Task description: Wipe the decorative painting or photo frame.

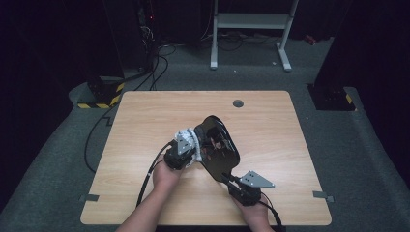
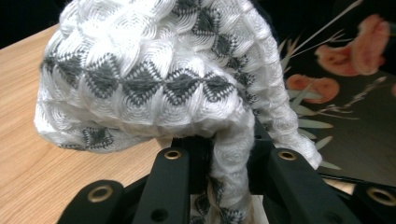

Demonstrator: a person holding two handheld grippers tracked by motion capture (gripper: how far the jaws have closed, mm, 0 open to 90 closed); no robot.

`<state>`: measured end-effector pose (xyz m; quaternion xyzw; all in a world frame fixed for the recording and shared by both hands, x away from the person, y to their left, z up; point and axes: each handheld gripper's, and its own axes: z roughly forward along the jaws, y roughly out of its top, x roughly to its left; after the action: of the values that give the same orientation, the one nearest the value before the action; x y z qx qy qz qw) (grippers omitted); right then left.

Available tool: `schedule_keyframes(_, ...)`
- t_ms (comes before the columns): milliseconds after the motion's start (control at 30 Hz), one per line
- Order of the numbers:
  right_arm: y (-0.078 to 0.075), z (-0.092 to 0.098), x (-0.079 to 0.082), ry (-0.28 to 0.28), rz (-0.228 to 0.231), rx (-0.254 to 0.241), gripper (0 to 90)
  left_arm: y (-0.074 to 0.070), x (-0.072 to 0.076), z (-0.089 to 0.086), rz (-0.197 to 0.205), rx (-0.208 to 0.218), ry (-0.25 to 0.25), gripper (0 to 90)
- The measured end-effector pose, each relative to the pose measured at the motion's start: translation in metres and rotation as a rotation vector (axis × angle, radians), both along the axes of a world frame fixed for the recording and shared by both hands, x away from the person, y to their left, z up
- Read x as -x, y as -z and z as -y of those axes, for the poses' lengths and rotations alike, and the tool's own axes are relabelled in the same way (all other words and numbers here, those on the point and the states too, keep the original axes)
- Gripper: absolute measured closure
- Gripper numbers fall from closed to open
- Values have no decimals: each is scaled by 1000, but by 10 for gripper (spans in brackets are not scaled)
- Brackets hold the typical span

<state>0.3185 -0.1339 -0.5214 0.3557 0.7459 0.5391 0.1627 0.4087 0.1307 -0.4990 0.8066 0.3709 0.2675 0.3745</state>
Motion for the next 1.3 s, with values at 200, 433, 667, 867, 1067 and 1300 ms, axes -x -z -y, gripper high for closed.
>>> schedule_keyframes(200, 0, 0, 0, -1, 1, 1, 784, 1, 14, 10, -7, -5, 53, 761)
schedule_keyframes(433, 0, 0, 0, 0, 1, 1, 784, 5, 48, 36, -9, -30, 188, 760)
schedule_keyframes(667, 0, 0, 0, 2, 2, 1, 787, 8, 61, 48, -33, -61, 259, 757)
schedule_keyframes(867, 0, 0, 0, 3, 1, 1, 786, 18, 41, 35, -68, -72, 181, 758)
schedule_keyframes(1067, 0, 0, 0, 3, 3, 2, 783, 23, 13, 15, -80, -58, 67, 757)
schedule_keyframes(1300, 0, 0, 0, 1, 4, 4, 777, 20, -3, 7, -88, -66, 1, 750)
